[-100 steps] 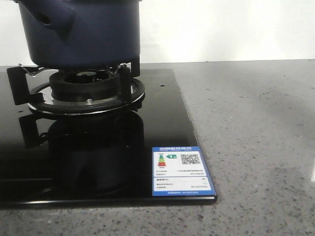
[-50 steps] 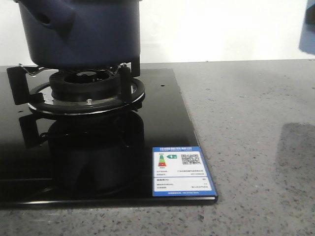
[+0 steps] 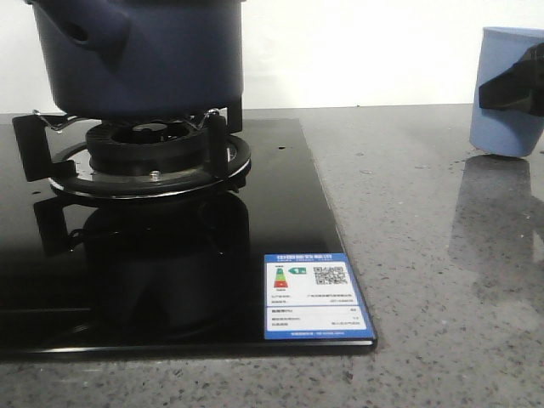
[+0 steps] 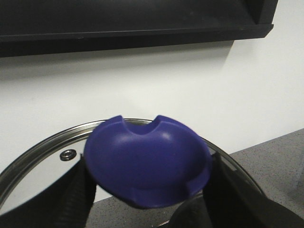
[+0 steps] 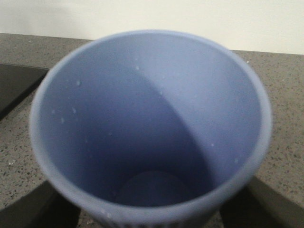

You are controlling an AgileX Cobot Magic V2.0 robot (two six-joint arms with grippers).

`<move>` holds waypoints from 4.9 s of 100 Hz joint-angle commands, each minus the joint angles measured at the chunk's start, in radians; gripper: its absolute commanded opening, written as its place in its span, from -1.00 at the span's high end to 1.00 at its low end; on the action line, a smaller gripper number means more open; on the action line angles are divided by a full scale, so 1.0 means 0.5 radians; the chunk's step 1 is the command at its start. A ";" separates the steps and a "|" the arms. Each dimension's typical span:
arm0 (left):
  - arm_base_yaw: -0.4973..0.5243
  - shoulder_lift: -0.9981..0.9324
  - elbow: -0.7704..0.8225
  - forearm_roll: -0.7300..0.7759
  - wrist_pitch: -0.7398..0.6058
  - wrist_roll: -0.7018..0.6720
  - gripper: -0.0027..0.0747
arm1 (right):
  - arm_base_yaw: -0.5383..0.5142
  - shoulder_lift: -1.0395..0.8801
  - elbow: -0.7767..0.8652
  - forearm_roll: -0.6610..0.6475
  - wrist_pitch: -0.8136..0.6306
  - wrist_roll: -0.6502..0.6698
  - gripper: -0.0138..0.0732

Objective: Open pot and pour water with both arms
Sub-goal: 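Carry the cup back and set it down on the counter, then open the right gripper and withdraw it from the cup, then lower the glass lid back onto the pot with left gripper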

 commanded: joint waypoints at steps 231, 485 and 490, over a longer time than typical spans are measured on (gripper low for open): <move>0.001 -0.069 -0.083 -0.163 0.057 -0.001 -0.03 | -0.013 -0.906 0.249 -0.737 0.520 0.834 -0.69; -0.123 -0.092 -0.083 -0.088 0.386 -0.003 -0.67 | -0.013 -1.593 0.265 -0.737 0.639 0.944 -0.67; -0.034 -0.144 -0.083 -0.088 0.372 -0.022 -0.52 | -0.013 -1.593 0.265 -0.737 0.626 0.944 -0.62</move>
